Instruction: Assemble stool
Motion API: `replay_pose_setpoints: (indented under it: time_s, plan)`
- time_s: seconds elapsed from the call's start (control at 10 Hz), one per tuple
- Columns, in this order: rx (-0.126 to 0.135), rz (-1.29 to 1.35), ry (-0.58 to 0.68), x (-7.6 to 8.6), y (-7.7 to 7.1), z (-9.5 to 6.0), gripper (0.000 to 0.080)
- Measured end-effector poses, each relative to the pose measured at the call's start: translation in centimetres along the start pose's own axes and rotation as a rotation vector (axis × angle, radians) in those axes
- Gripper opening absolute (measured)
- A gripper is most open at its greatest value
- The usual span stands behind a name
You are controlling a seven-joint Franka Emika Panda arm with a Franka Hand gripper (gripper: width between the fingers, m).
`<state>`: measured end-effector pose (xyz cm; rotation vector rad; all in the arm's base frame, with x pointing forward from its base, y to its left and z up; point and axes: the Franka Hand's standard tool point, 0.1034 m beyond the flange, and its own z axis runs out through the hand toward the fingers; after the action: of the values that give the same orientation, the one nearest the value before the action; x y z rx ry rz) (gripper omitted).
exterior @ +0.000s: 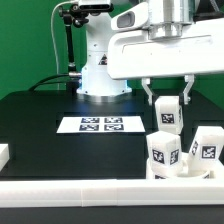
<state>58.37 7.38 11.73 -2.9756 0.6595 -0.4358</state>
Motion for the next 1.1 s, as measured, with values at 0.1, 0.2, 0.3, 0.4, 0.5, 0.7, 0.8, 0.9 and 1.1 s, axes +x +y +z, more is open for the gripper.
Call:
replay_pose_setpoints:
  time_s: [0.1, 0.2, 0.3, 0.4, 0.5, 0.7, 0.8, 0.9, 1.1]
  plan:
    - [-0.006, -0.036, 0.0, -0.1, -0.1, 0.2, 0.034]
    - [-0.019, -0.099, -0.002, -0.3, -0.3, 0.6, 0.034]
    - [-0.029, -0.159, 0.0, 0.1, -0.8, 0.9, 0.034]
    - [-0.032, -0.208, 0.01, 0.8, -1.1, 1.1, 0.034]
    - [-0.031, -0.24, 0.017, 1.4, -1.2, 1.2, 0.034]
    - [-0.031, -0.236, 0.015, 1.3, -1.2, 1.3, 0.034]
    - [-0.031, -0.236, 0.015, 1.3, -1.2, 1.3, 0.034]
    - [-0.032, -0.248, 0.02, 1.3, -1.1, 1.4, 0.034]
    - [-0.038, -0.26, 0.019, 1.0, -0.9, 1.9, 0.034]
